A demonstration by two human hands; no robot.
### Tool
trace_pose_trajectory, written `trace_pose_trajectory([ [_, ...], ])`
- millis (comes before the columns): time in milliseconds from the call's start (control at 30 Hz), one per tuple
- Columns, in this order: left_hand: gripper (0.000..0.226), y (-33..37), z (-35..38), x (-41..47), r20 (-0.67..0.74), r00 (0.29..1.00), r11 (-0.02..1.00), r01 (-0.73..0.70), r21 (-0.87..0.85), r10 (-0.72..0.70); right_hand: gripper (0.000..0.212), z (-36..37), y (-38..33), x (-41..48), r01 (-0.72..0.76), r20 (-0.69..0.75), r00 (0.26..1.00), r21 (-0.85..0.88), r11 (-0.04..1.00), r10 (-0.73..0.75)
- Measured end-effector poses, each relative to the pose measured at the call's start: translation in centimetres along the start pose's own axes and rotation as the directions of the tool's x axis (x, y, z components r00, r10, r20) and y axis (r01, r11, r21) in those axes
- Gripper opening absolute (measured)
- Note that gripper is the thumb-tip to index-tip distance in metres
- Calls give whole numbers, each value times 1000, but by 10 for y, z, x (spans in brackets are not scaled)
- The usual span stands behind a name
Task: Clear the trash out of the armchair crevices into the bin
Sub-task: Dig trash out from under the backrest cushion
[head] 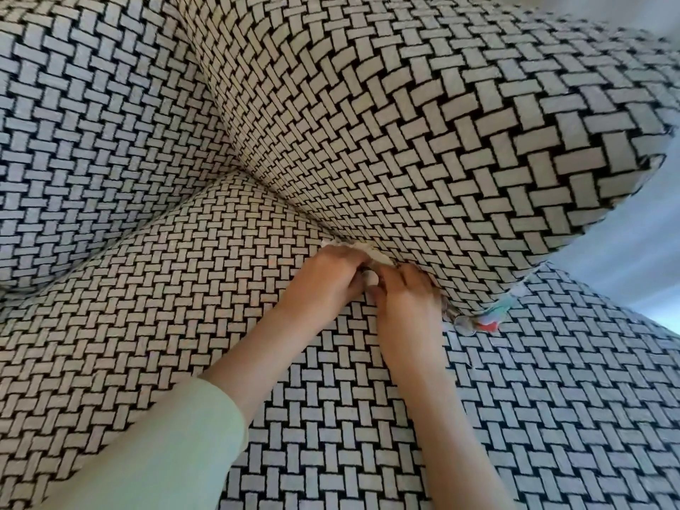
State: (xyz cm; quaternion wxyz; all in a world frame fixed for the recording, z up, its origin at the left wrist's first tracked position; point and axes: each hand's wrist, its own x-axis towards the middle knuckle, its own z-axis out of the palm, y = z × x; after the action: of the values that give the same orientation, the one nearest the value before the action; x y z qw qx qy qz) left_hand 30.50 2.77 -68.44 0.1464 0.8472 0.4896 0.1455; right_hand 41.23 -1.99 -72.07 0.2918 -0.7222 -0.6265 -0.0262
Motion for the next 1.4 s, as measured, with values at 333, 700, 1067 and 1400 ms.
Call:
trace_pose_trajectory([
  [333,22,16,0,-14,-74,856,622,310,-720,-512,19,-13,-7,0,25,-95,995,307,951,5],
  [700,23,54,-13,-12,644,572,-525,387,-758,-509,23,-53,-17,4,-109,237,971,529,842,-24],
  [1067,39,56,0,-2,694,524,-423,552,-718,-494,42,-92,2,2,-117,521,840,-93,989,149],
  [1400,32,57,4,-7,673,593,-326,593,-736,-442,32,-71,-5,2,-88,479,864,-153,984,152],
])
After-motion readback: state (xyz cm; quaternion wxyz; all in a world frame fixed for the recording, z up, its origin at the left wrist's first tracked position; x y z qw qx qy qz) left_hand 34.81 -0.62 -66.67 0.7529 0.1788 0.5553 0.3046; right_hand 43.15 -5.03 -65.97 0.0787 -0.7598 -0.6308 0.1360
